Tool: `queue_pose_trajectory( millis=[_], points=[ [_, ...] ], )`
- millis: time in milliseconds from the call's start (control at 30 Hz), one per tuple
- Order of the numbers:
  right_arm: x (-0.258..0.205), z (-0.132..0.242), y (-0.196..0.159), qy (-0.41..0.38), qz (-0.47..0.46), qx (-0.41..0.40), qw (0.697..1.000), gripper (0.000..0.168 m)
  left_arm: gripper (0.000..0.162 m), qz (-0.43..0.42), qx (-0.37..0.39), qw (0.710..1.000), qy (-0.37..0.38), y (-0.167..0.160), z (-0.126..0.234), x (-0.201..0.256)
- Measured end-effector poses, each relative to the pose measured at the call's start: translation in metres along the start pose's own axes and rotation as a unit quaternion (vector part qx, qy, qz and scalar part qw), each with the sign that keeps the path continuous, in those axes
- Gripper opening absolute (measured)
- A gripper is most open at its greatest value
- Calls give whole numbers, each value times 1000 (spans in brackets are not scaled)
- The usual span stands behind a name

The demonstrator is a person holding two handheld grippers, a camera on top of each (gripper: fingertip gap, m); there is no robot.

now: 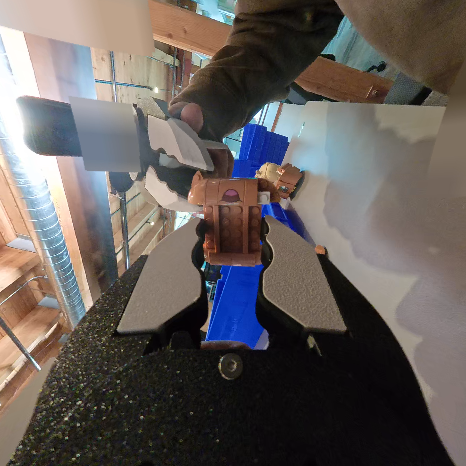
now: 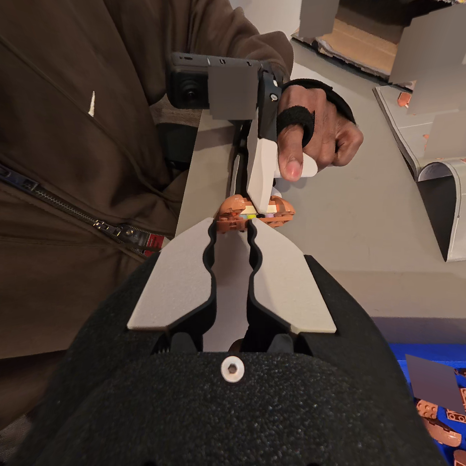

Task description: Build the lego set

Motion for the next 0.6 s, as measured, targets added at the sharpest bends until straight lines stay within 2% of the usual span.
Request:
queue_pose_trajectory(
  millis=[600],
  points=[
    [-4, -1, 6, -5, 19, 24, 1000, 23, 42, -27, -3, 1000, 15, 4, -1, -2]
  ],
)
Point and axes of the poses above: each gripper's, where its closed fingertips meet, z back along the fingers, y out of its top, x = y × z across the jaws, the point moved 2 cm from there along z, back along the fingers
